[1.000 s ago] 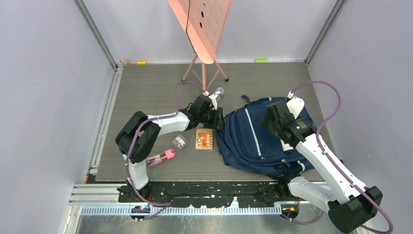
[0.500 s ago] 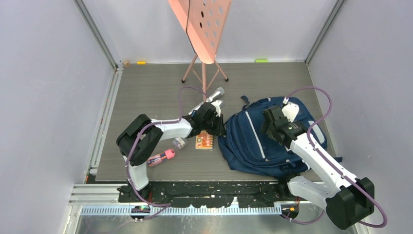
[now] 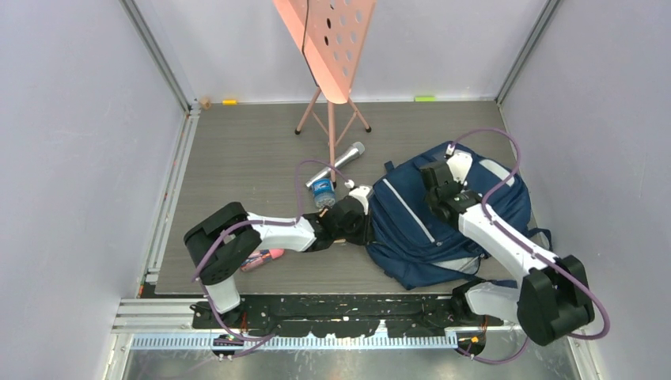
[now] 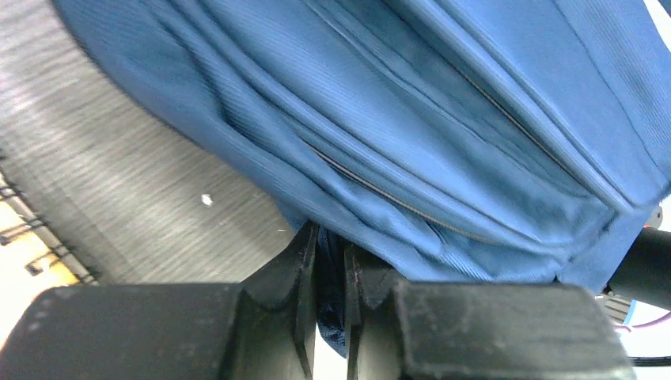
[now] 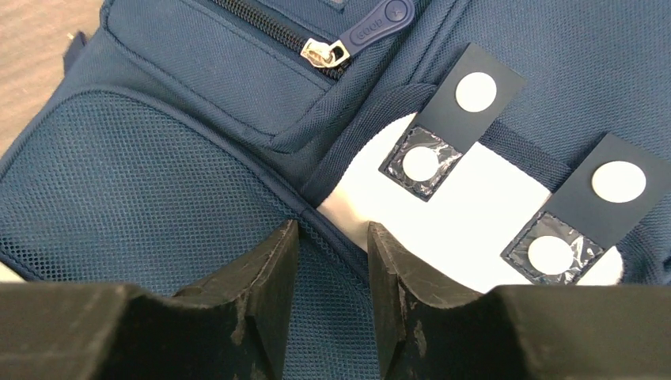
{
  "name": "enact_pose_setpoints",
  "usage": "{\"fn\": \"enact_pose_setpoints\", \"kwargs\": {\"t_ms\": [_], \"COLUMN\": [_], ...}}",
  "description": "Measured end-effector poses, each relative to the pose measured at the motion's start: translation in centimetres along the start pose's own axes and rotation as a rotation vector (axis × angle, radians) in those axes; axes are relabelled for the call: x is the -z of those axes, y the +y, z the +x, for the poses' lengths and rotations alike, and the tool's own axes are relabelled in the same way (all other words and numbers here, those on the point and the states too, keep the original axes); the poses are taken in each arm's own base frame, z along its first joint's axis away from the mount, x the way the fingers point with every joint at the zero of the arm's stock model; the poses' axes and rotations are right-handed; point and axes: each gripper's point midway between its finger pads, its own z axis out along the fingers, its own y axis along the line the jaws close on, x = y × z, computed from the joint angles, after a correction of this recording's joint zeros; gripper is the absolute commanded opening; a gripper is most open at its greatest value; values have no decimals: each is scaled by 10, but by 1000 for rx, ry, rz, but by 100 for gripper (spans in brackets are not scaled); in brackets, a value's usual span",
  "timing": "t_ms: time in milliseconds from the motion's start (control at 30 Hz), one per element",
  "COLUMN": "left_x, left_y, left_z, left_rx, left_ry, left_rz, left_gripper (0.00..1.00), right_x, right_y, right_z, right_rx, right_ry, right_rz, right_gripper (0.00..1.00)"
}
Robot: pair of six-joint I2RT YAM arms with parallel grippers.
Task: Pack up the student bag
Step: Adjust the student bag at the center of the board.
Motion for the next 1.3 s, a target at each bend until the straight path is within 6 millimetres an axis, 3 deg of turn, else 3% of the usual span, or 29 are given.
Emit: {"fn": "enact_pose_setpoints", "kwargs": {"t_ms": [267,367,467,567,600,733,933,1033,1133,1300], "left_x": [-4,-10,-9,-5,0,28,74,81,82,80], "left_y": [-26,-35,-42,-45,-46,-63,-87,-78,-57,-25], "left_z": [4,3,2,2,1,-7,-24,-28,-39,-89], "left_rx": [-12,-19,-25,-28,-27,-43,-73,-80,-65,-29], "left_ry": [-39,-47,-57,-62,-63,-63,-80,-65,-54,-103], "left_rz": [37,52,67,71,75,118,199,193,155,125], "left_gripper": [6,7,16,35,40,67,88,95,99,100], "right_x": [-41,-49,-46,-35,-28,14,66,73,73,72], "right_y": [50,68,77,80,77,52,2,-22,-38,-55], "right_z": [-35,-46,-53,-60,-62,-77,-89,-70,-46,-7], "right_rx": [64,90,101,100,94,45,-70,-93,-108,-148], "right_ry": [-76,-84,-73,-56,-53,-83,-148,-119,-69,10], "right_rz": [-76,-114,-149,-172,-172,-162,-101,-43,-2,34], "right_gripper": [42,47,57,75,82,91,96,98,98,98]}}
